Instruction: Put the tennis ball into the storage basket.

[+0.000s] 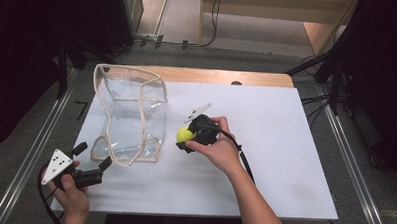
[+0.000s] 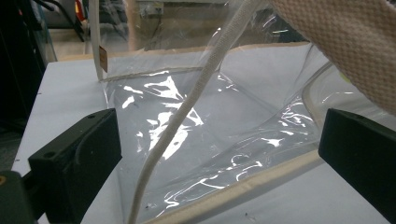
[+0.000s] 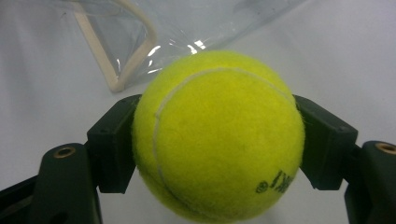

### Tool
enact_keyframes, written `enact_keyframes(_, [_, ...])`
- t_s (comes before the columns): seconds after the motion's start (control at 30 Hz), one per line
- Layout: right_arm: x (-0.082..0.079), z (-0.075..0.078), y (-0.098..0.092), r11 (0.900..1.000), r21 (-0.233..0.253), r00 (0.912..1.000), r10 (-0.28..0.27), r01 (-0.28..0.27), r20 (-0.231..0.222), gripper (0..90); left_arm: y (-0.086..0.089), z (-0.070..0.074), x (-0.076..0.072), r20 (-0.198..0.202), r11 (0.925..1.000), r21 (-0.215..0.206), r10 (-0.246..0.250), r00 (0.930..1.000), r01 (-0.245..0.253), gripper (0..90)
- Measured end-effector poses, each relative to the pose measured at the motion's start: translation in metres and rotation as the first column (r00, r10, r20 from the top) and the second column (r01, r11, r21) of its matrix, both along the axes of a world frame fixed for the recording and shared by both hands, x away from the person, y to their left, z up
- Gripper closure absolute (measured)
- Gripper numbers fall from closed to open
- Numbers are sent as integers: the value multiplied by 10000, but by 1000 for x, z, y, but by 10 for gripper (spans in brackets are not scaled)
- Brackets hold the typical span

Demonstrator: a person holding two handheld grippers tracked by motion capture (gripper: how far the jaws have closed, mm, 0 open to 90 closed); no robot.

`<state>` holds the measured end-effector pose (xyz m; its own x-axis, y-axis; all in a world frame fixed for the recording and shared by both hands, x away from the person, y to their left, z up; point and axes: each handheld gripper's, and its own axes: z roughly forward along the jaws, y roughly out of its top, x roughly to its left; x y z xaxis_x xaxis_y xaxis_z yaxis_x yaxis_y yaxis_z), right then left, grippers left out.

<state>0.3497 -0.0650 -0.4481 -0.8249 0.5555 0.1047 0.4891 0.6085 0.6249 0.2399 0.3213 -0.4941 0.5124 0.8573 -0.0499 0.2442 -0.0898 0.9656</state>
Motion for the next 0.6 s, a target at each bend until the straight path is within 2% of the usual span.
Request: enact_keyframes(0.6, [5, 21, 13, 9990, 235, 9992, 378, -380, 86, 233, 0, 0, 0, -4, 10000, 13, -22, 10000, 22, 0])
